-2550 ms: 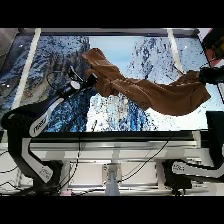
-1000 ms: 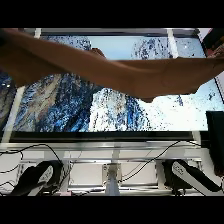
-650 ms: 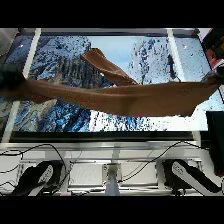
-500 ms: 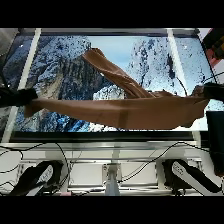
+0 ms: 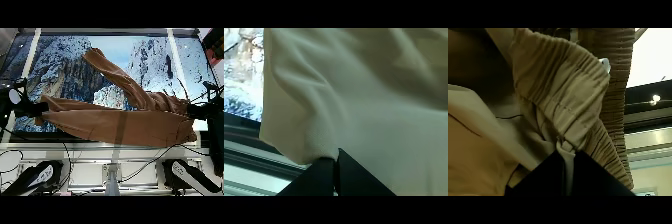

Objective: Fold the clothes and pants, and hang the long-sleeved shirts on hangers.

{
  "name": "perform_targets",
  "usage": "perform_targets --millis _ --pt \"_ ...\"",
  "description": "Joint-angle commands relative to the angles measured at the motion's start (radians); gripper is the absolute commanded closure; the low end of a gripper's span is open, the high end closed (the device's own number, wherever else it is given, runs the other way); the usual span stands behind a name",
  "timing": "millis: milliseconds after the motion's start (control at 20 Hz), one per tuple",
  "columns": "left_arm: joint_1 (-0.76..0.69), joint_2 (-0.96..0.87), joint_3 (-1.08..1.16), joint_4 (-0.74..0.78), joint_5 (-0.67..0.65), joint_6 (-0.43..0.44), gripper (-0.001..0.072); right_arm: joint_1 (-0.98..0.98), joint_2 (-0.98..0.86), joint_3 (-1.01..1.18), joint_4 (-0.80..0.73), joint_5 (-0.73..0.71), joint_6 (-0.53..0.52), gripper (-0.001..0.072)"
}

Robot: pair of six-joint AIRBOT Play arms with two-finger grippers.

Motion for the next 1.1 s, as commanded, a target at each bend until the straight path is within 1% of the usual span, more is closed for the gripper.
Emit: perform_targets --millis 0,100,150,200,300,350,450,500,550,600,650,750,850,950,1000,1050 --pt "0.000 -0.027 -0.005 0.002 0.018 0.039 0.0695 0.000 0.003 -0.029 -0.010 -0.052 0.005 0.0684" --pt "0.001 -0.027 -0.005 0.019 0.070 0.045 0.0695 0.001 0.003 -0.018 -0.007 -0.101 0.005 0.0683" --pt "0.001 -0.027 -0.005 0.018 0.117 0.045 0.0695 0.000 0.003 -0.011 0.010 -0.154 0.005 0.0684" --pt "0.001 -0.027 -0.005 0.013 0.188 0.044 0.0695 0.000 0.003 -0.006 0.034 -0.232 0.005 0.0683" --pt "0.000 -0.027 -0.005 0.014 0.370 0.044 0.0695 0.001 0.003 0.005 0.127 -0.451 0.005 0.0684" --pt "0.000 -0.027 -0.005 0.014 0.499 0.044 0.0695 0.001 0.003 0.015 0.185 -0.573 0.007 0.0684" --pt "0.000 -0.027 -0.005 0.014 0.809 0.039 0.0695 0.001 0.002 0.050 0.313 -0.849 0.023 0.0684" --pt "0.000 -0.028 -0.005 0.014 0.993 0.005 0.0696 0.001 -0.003 0.081 0.351 -0.981 0.061 0.0684" --pt "0.001 -0.028 -0.004 0.014 1.169 -0.044 0.0697 0.001 -0.015 0.126 0.359 -1.064 0.098 0.0684" --pt "0.004 -0.035 0.006 0.012 1.343 -0.099 0.0699 0.001 -0.043 0.198 0.359 -1.102 0.115 0.0685" --pt "0.009 -0.050 0.036 -0.015 1.434 -0.127 0.0700 0.001 -0.081 0.282 0.354 -1.099 0.112 0.0685" --pt "0.028 -0.101 0.154 -0.127 1.431 -0.128 0.0700 0.001 -0.180 0.493 0.347 -1.033 0.112 0.0685" --pt "0.038 -0.143 0.253 -0.132 1.430 -0.126 0.0699 0.000 -0.262 0.676 0.340 -0.957 0.112 0.0684" --pt "0.040 -0.149 0.280 -0.089 1.426 -0.098 0.0697 0.000 -0.281 0.732 0.335 -0.952 0.100 0.0684" --pt "0.040 -0.140 0.280 -0.048 1.370 -0.093 0.0696 0.000 -0.275 0.731 0.316 -0.919 0.100 0.0685" --pt "0.040 -0.130 0.280 -0.019 1.257 -0.093 0.0696 0.000 -0.274 0.731 0.272 -0.834 0.075 0.0684"
